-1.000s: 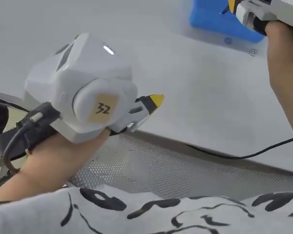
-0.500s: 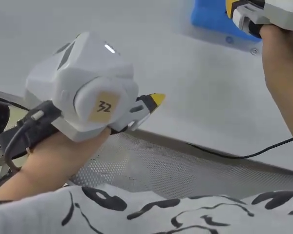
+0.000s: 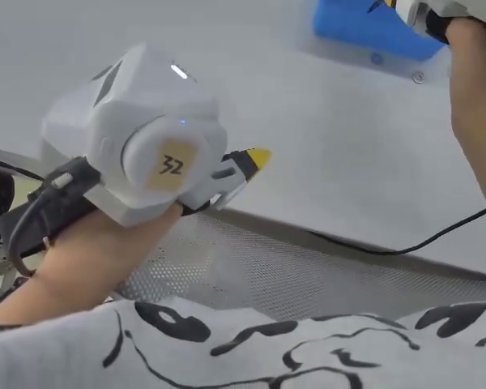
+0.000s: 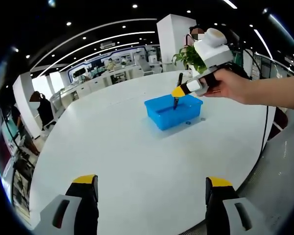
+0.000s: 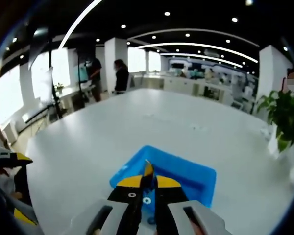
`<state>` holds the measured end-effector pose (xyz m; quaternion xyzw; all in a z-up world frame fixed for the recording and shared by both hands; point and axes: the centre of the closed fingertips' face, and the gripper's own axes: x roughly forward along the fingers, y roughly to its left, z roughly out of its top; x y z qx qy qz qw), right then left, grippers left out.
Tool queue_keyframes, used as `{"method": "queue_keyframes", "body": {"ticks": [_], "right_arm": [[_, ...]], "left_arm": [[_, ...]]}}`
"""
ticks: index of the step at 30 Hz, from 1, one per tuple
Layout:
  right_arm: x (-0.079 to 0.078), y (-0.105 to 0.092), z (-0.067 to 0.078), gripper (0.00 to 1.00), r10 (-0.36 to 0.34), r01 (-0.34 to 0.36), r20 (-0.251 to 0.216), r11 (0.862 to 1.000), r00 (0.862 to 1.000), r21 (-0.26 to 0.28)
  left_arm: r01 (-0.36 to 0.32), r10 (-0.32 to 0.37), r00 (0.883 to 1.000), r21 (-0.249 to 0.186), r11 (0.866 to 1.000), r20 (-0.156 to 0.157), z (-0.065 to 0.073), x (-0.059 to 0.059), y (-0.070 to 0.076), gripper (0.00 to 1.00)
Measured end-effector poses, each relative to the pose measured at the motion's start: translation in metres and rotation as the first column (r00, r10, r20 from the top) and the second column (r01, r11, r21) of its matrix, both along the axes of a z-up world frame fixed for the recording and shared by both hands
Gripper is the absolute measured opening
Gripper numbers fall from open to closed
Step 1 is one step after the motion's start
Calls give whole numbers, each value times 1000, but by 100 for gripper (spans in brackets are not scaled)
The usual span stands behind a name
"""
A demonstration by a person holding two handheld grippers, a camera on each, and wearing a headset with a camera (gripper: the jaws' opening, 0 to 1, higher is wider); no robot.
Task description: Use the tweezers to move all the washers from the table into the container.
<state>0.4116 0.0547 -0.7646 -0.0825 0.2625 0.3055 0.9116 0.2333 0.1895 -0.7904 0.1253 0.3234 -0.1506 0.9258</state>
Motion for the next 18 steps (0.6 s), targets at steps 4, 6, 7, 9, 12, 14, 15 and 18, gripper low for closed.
{"method": "queue_keyframes", "body": {"ticks": [4, 6, 7, 9, 12, 14, 15, 18], "right_arm": [[-8, -6, 15, 5, 8, -8, 16, 1000, 1000, 8], [-12, -8, 20, 5, 10, -11, 20, 1000, 1000, 16], [-15, -8, 21, 5, 11, -11, 18, 1000, 1000, 25], [-22, -9, 25, 5, 5, -6, 8, 999, 1000, 51], [-30, -10, 24, 5, 4, -4, 4, 999, 1000, 45], [-35, -12, 19, 5, 3, -3, -3, 1000, 1000, 26], [-37, -13, 18, 5, 3, -3, -6, 1000, 1000, 23], [-41, -17, 5, 5, -1, 1, -25, 1000, 1000, 0]], "left_arm": [[1, -1, 1000, 0, 1000, 2, 0, 0, 0, 92], [2, -2, 1000, 1, 1000, 2, 1, 0, 0, 92], [2, -2, 1000, 2, 1000, 1, 1, 0, 0, 92], [3, -3, 1000, 2, 1000, 0, 1, -1, -1, 92], [2, -2, 1000, 2, 1000, -2, 1, -1, -1, 92], [4, -4, 1000, 1, 1000, -2, 2, -1, -1, 92], [5, -5, 1000, -4, 1000, -2, 2, -1, -2, 92], [6, -6, 1000, 0, 1000, 1, 3, -1, -1, 92]]}}
